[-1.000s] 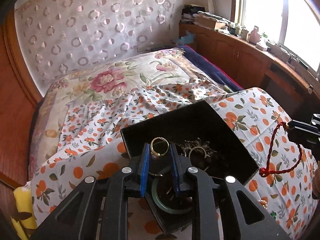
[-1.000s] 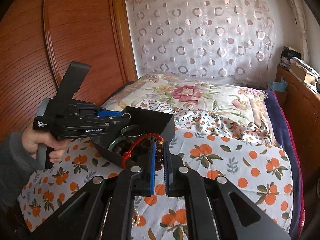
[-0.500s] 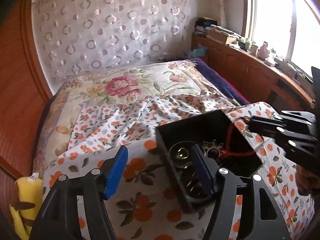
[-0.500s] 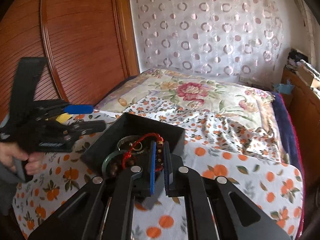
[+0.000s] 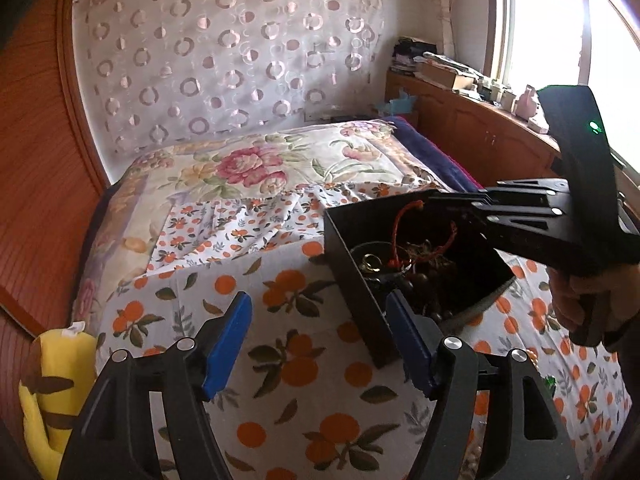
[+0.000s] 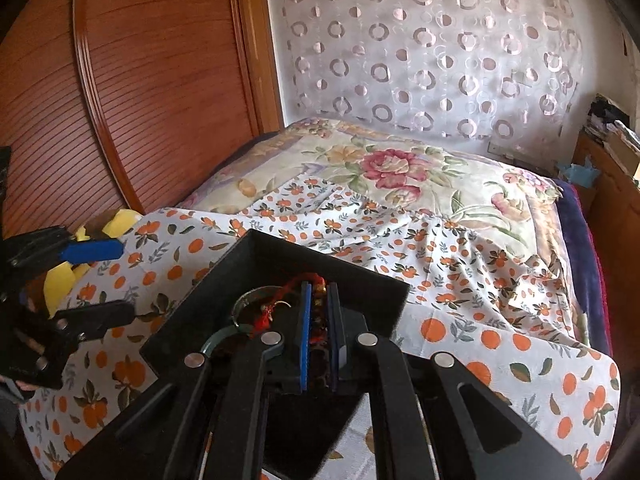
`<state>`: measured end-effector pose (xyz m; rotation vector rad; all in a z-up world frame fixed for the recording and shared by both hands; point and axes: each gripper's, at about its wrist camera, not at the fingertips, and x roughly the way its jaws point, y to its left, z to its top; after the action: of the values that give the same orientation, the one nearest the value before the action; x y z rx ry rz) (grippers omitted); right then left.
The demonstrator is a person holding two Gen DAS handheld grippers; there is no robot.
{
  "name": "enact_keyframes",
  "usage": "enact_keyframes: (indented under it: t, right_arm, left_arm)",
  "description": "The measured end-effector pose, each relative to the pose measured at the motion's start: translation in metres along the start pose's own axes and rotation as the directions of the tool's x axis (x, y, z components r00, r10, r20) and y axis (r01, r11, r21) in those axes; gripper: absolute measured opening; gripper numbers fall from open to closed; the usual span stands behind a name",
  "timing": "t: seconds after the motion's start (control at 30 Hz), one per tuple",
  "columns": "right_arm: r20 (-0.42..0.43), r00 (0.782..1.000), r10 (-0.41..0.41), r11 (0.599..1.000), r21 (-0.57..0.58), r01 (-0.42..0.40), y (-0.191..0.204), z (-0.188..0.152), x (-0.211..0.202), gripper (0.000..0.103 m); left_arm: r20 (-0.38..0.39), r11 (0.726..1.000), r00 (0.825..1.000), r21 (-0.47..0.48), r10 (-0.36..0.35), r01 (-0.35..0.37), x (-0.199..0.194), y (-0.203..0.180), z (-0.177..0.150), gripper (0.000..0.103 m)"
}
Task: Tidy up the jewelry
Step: 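Lower the ring and red string into the black box and open both tools, then move the right tool to the green pendant keychain and grasp it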
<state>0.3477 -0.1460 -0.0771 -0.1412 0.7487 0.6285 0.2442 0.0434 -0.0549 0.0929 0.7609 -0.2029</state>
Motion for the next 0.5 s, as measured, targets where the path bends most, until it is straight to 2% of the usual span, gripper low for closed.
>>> enact_keyframes:
  t: [0.07, 0.1, 0.17, 0.27, 0.37, 0.5]
  right_arm:
    - [0.009, 1.0, -0.009, 1.0, 0.002, 0.009, -0.001, 0.001, -0.003, 0.026]
    - [0.015, 1.0, -0.011, 1.0, 0.001, 0.011, -0.001, 0.0, -0.006, 0.028]
    - [0.022, 1.0, -0.007, 1.0, 0.002, 0.007, -0.003, -0.002, -0.014, 0.029]
    - [0.083, 0.996, -0.014, 1.0, -0.008, 0.014, 0.0, -0.015, -0.044, 0.029]
    - [0.116, 0.993, 0.016, 1.0, -0.001, -0.016, 0.003, -0.033, -0.075, 0.029]
    - [0.103, 0.994, 0.026, 1.0, -0.017, -0.024, 0.012, -0.065, -0.103, 0.029]
  left_arm:
    - [0.0, 1.0, 1.0, 0.0, -0.008, 0.008, -0.003, -0.001, -0.004, 0.067]
    - [0.0, 1.0, 1.0, 0.001, -0.008, 0.008, -0.003, -0.002, -0.006, 0.067]
    - [0.002, 1.0, 1.0, -0.001, -0.012, 0.012, -0.007, -0.006, -0.009, 0.067]
    - [0.007, 0.999, 1.0, -0.022, -0.029, 0.029, -0.016, -0.008, -0.016, 0.067]
    - [0.018, 0.998, 0.999, -0.033, -0.048, 0.049, -0.026, -0.012, -0.027, 0.069]
    - [0.004, 0.997, 0.998, -0.037, -0.061, 0.061, -0.034, -0.018, -0.045, 0.071]
